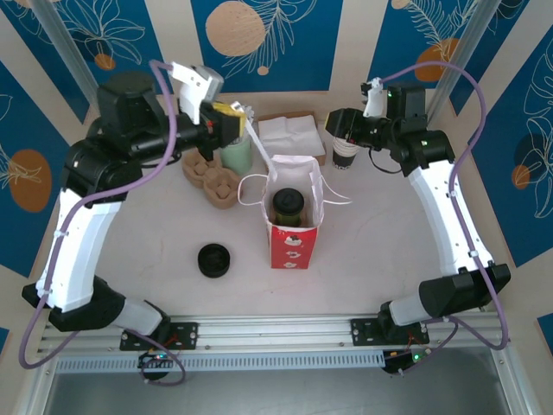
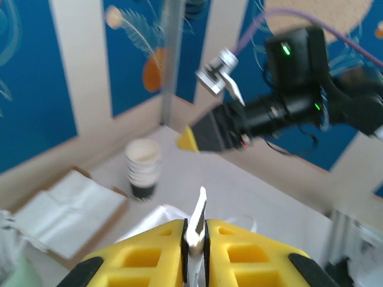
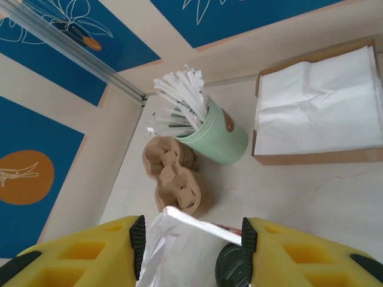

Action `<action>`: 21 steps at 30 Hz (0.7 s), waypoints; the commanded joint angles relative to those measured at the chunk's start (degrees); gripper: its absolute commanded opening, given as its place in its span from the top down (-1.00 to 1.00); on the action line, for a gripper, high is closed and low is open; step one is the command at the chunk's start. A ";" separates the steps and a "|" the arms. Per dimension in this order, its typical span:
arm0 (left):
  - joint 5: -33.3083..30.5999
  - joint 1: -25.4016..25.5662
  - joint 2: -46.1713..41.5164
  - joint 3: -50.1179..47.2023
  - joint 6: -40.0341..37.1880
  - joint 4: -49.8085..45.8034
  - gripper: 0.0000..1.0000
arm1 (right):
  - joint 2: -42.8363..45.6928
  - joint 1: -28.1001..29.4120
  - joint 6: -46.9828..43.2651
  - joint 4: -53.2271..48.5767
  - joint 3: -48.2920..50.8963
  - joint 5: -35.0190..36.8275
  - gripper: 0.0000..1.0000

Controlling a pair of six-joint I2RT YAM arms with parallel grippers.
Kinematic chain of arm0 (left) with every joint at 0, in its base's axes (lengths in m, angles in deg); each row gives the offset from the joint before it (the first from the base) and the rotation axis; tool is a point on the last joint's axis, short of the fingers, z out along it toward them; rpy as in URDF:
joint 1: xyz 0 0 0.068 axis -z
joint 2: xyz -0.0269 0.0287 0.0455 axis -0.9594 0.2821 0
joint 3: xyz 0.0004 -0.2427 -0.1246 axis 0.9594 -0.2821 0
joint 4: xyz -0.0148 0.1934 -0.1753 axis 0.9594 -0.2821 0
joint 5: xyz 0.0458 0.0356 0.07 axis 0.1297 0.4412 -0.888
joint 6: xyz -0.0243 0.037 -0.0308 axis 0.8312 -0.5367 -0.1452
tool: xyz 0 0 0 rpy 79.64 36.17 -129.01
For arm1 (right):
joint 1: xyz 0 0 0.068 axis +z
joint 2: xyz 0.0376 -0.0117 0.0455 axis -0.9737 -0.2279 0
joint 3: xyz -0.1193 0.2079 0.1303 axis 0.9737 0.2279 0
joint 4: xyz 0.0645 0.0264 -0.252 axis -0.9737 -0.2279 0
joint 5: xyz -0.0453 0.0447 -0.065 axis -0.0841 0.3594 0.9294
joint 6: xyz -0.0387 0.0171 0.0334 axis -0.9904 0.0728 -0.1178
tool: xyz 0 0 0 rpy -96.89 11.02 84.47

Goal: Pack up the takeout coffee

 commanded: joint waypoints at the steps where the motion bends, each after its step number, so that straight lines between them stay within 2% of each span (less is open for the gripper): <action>1: 3.29 2.26 -1.37 -5.16 0.74 -2.14 0.68 | -1.30 -0.31 -2.06 -1.08 -2.39 0.96 0.03; 7: 4.60 4.70 -1.88 -14.13 1.96 -0.99 0.69 | -3.23 -0.28 -1.75 -0.50 -3.36 0.42 0.03; 12: 4.44 5.44 -3.14 -17.32 4.75 2.94 0.76 | -3.73 -0.07 -0.81 -0.29 -2.64 -0.53 0.04; 21: 1.90 5.40 -4.35 -12.28 4.25 2.92 0.81 | -3.07 0.47 0.08 0.41 -0.34 -0.58 0.04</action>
